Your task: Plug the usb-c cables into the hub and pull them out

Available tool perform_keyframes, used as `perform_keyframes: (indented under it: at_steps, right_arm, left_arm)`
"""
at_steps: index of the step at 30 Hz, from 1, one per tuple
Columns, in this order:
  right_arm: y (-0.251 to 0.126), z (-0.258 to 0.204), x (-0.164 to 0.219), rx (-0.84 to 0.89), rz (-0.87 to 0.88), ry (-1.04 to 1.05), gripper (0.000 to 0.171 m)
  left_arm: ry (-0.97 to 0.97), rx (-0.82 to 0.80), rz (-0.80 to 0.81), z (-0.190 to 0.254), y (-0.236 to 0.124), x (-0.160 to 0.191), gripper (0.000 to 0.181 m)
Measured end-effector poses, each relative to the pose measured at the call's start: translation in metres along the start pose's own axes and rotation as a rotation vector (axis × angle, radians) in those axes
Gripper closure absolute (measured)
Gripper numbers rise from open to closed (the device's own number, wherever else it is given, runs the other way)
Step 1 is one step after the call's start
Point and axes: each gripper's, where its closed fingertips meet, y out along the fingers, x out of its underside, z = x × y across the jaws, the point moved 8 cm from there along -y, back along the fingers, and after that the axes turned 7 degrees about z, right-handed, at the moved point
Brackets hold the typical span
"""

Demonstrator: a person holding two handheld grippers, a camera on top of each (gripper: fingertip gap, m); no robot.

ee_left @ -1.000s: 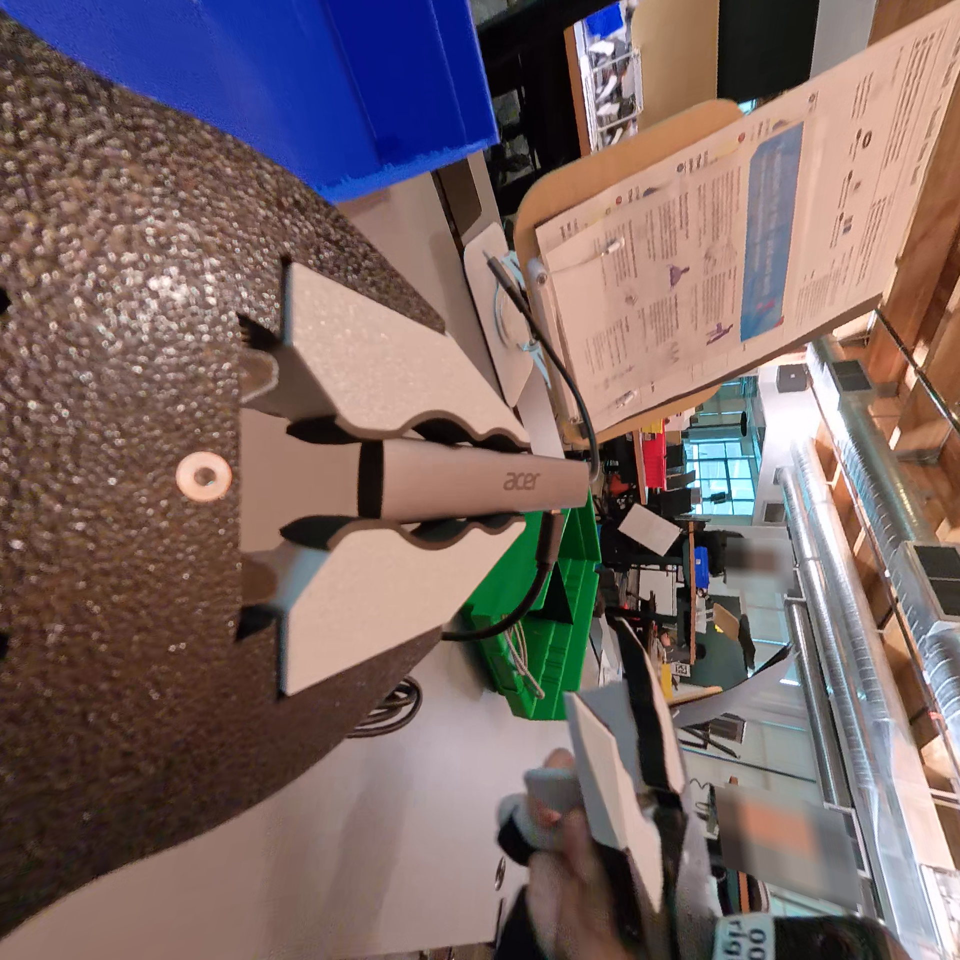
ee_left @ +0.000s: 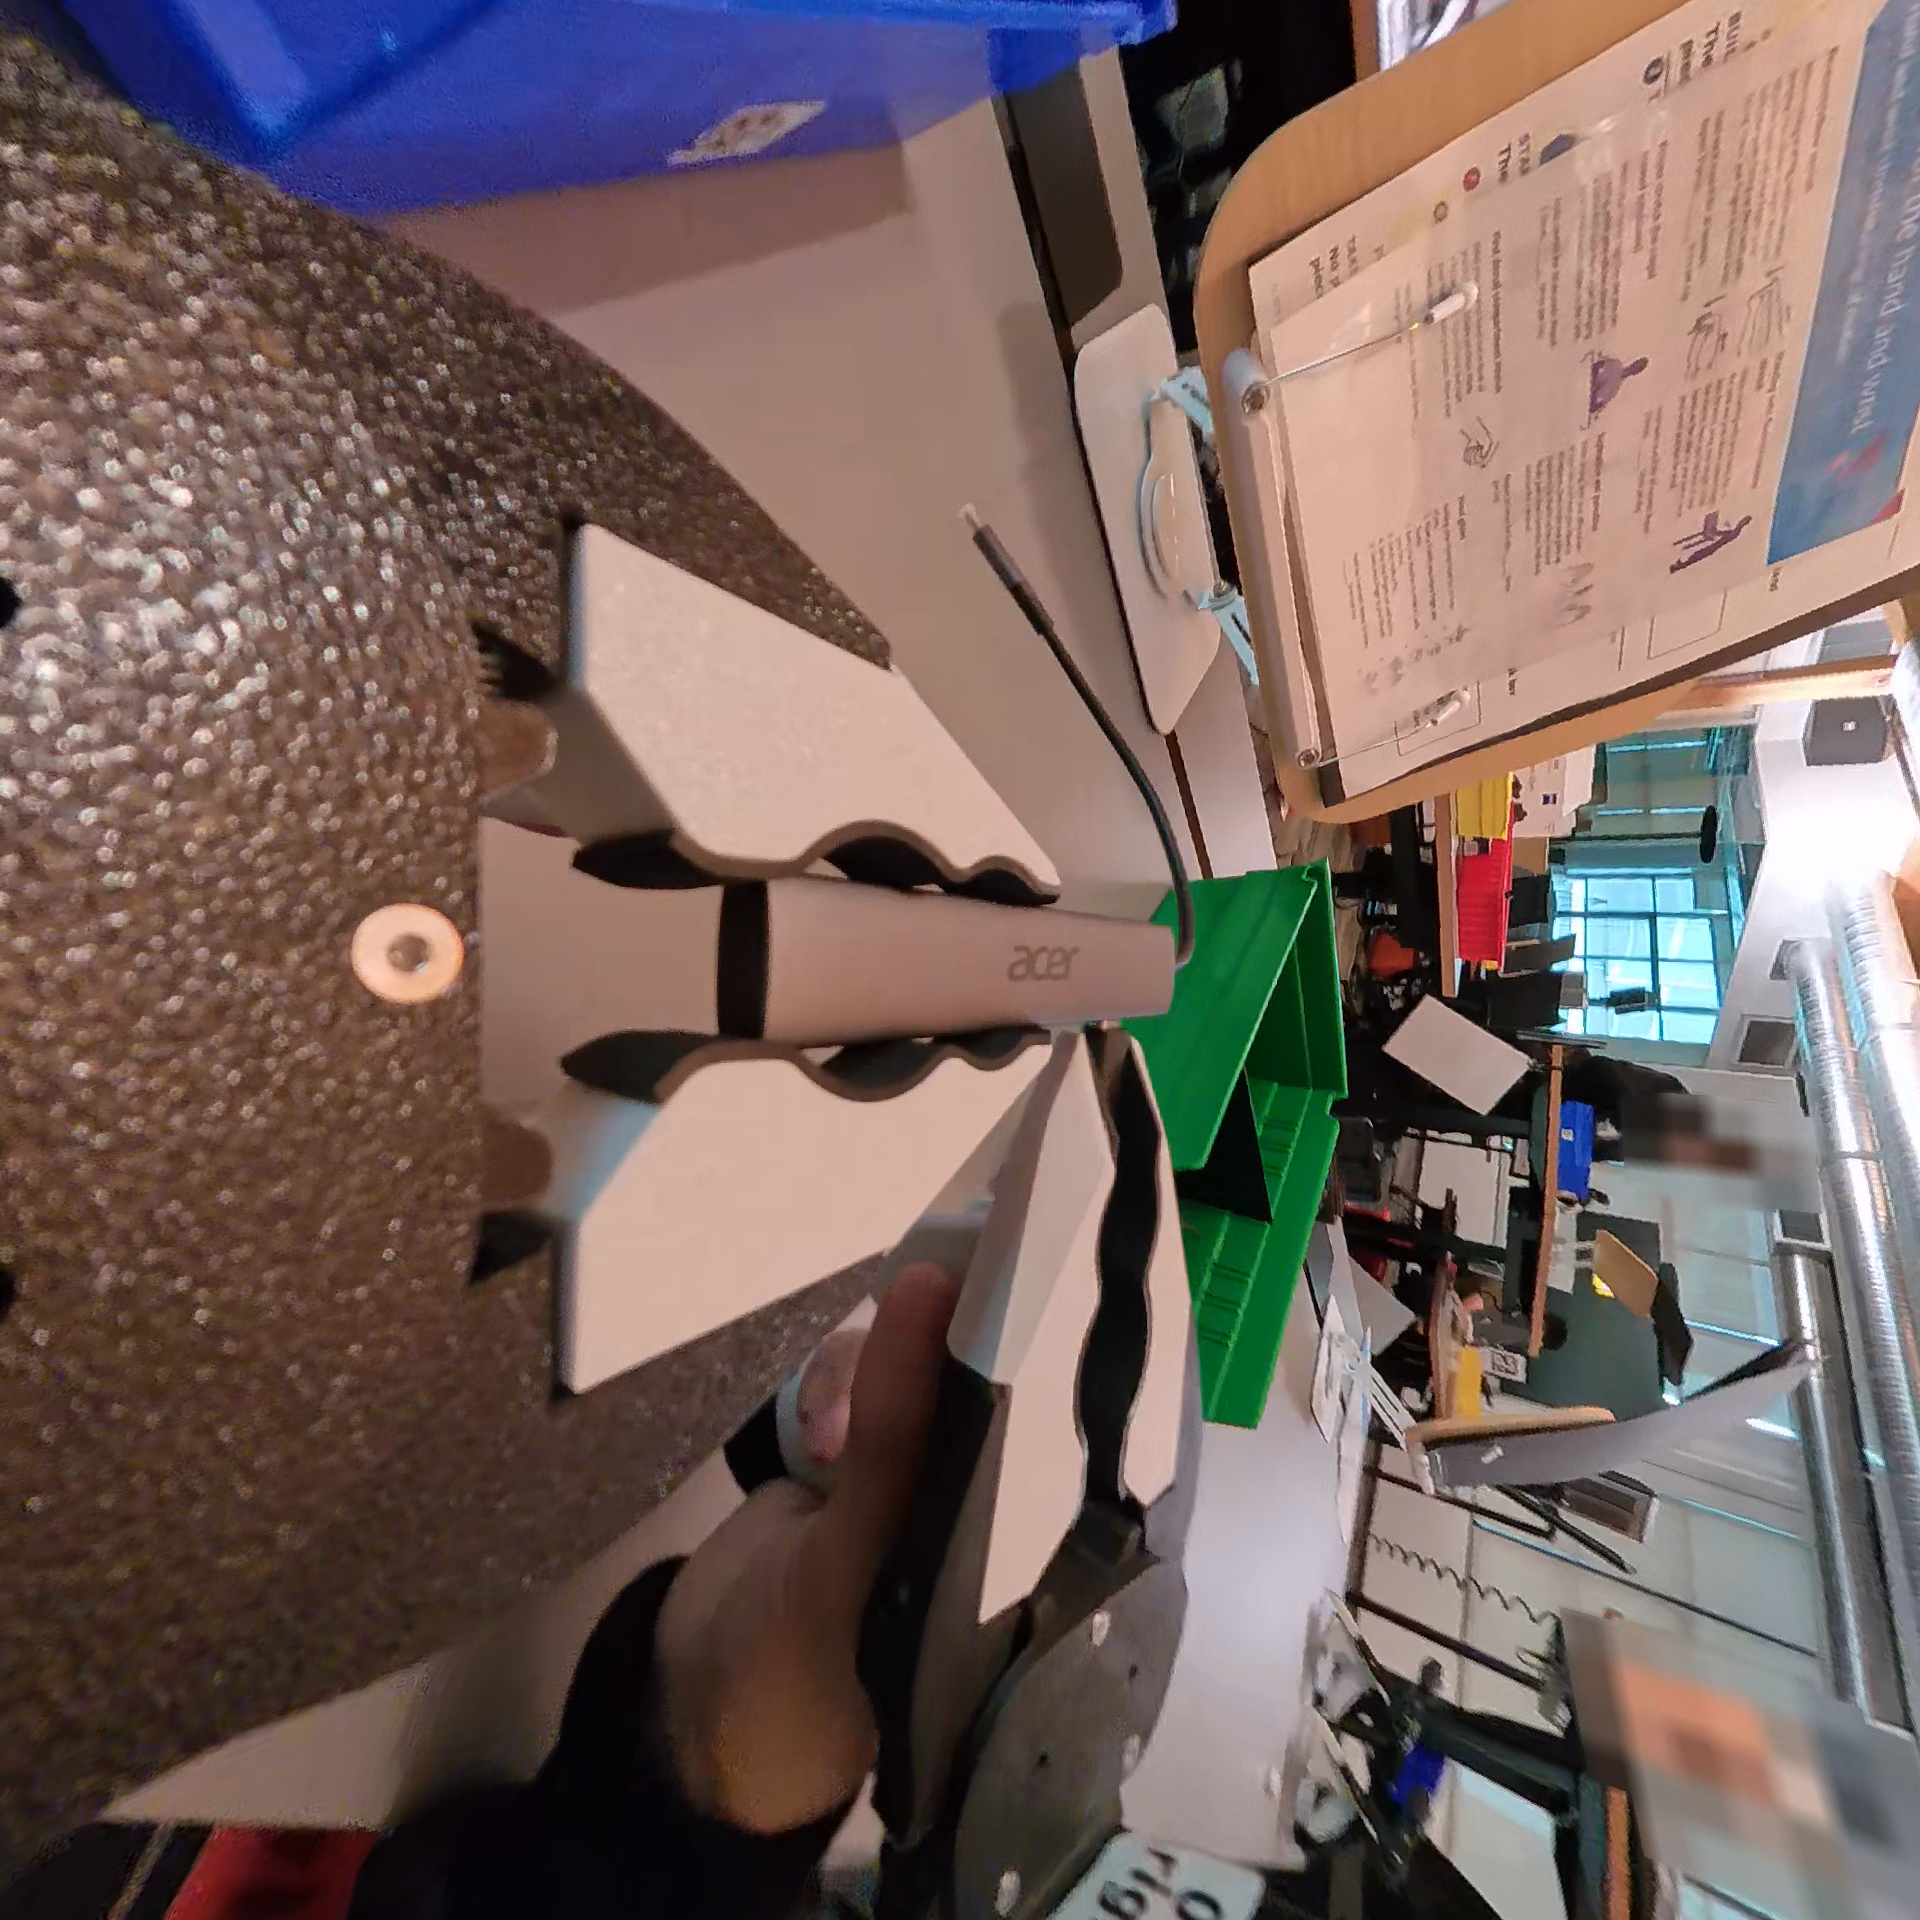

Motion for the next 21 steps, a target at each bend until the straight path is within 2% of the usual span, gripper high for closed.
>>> perform_keyframes:
  at_steps: [4,6,7,9,11,14,18,21]
  right_arm:
    - [-0.001,0.001,0.001,-0.029,-0.014,0.063,0.159]
    - [-0.015,0.011,0.004,-0.012,-0.048,0.029,0.159]
    - [-0.024,0.019,0.007,0.006,-0.044,0.046,0.160]
    - [-0.035,0.034,0.005,-0.002,-0.002,0.147,0.160]
    - [-0.042,0.047,-0.014,0.038,0.056,0.115,0.160]
    - [-0.053,0.064,-0.057,0.083,0.077,-0.078,0.160]
    - [-0.078,0.120,-0.112,0.344,-0.001,-0.420,0.160]
    - [-0.080,0.171,-0.126,0.462,-0.054,-0.396,0.162]
  left_arm:
    - [0.172,-0.063,0.000,0.003,-0.003,-0.003,0.159]
    - [0.290,-0.321,0.097,-0.020,-0.019,-0.020,0.159]
    - [0.241,-0.337,0.126,-0.037,-0.032,-0.032,0.160]
    - [0.050,-0.229,0.228,-0.051,-0.048,-0.054,0.160]
    - [0.084,-0.177,0.279,-0.040,-0.052,-0.065,0.159]
    - [0.187,-0.071,0.252,-0.015,-0.046,-0.073,0.160]
    - [0.160,0.057,0.232,0.000,-0.037,-0.067,0.160]
    - [0.118,0.114,0.219,0.002,-0.032,-0.062,0.160]
